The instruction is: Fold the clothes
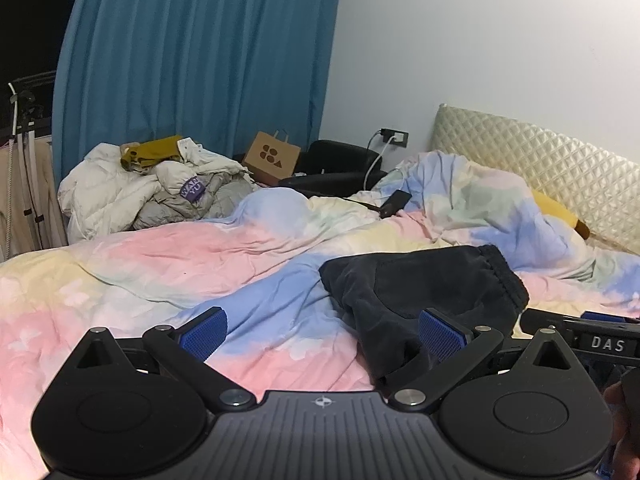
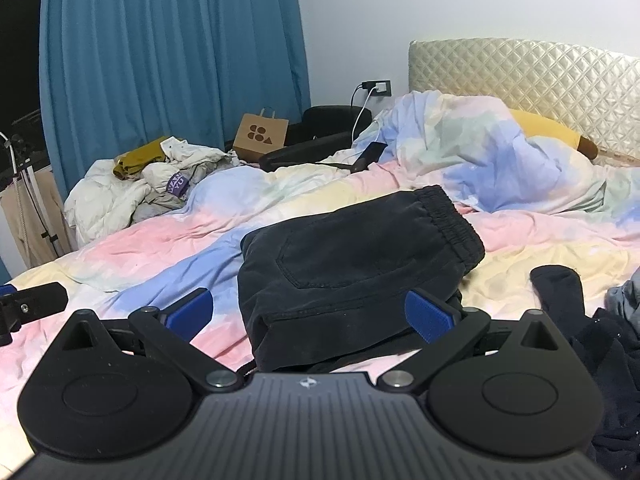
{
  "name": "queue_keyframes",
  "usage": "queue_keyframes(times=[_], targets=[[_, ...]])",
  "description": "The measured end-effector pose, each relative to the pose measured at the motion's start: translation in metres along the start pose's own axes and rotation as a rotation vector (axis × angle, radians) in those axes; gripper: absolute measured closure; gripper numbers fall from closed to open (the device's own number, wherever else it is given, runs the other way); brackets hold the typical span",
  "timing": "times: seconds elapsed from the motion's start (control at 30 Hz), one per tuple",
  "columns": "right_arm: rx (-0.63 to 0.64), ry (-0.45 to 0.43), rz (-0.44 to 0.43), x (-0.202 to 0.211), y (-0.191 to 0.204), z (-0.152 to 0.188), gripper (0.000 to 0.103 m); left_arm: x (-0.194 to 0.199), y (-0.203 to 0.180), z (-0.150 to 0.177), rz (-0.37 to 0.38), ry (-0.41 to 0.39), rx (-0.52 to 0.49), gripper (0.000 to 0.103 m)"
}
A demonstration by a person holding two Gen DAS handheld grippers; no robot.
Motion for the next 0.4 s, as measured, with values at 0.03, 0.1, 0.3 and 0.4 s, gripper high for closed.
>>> queue_keyframes(times=[0.03,0.1,0.3,0.4], targets=[[-0.003,0.001,0.0,0.0007,-0.0005,-0.0003,0.0,0.0008,0.0006,-0.0002,-0.002,-0.002,0.002,0.0],[-0.004,0.0,0.003,0.002,-0.0013,-0.0013,0.0,0.0019,0.0016,-0.0006,-0.003,-0.004,0.008,0.0],[0.026,-0.013,0.023,0.0054,0.0002,-0.0026,0.0,0.0036,0.0031,-0.0004,-0.012,-0.008,0.006,0.0],[0.034,-0.013,0.025,0.006,0.0021,-0.0012,0.0,0.0046,0.0012,0.0012,-0.011,-0.006,-0.003,0.0]])
Point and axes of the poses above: each gripper's, at about its wrist camera, not at the fingertips, and x roughly against the way its jaws point, y to its left, z to its underside, the point moved 10 cm from there along -x, roughly the way its jaws point, and after that the axes turned 8 degrees about z, right-handed, at the moved point
